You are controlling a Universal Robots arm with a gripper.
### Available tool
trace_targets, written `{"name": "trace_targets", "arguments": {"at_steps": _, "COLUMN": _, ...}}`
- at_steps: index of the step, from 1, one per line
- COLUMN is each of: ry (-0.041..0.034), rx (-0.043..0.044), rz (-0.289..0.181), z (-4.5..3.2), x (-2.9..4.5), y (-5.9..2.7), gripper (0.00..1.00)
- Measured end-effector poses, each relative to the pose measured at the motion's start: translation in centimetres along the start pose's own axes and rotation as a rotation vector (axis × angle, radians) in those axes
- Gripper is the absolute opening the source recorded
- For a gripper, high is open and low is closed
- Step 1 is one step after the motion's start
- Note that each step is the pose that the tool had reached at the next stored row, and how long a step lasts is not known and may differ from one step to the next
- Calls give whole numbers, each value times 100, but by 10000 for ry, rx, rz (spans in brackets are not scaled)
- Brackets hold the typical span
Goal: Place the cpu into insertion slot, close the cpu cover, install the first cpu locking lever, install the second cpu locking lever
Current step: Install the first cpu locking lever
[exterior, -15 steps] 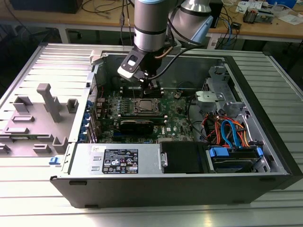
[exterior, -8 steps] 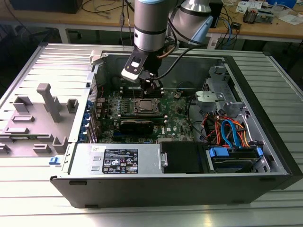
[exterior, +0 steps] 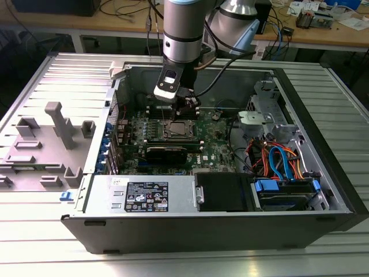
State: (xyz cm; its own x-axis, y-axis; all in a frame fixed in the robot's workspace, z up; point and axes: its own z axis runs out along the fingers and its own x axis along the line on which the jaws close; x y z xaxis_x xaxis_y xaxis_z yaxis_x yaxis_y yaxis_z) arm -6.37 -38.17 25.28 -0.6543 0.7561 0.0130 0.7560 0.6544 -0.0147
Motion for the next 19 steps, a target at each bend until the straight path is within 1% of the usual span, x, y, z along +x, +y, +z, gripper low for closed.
{"name": "trace_targets", "arguments": {"at_steps": 10, "ry": -29, "rx": 26, "rz": -1969, "z": 0, "x": 0, "y": 0, "gripper": 11}}
{"name": "trace_targets", "arguments": {"at_steps": 12, "ry": -38, "rx": 34, "rz": -2635, "z": 1, "x": 0, "y": 0, "gripper": 11}}
{"name": "trace_targets", "arguments": {"at_steps": 13, "ry": -44, "rx": 39, "rz": -3049, "z": 1, "x": 0, "y": 0, "gripper": 11}}
{"name": "trace_targets", "arguments": {"at_steps": 19, "ry": -62, "rx": 56, "rz": -4281, "z": 0, "x": 0, "y": 0, "gripper": 11}}
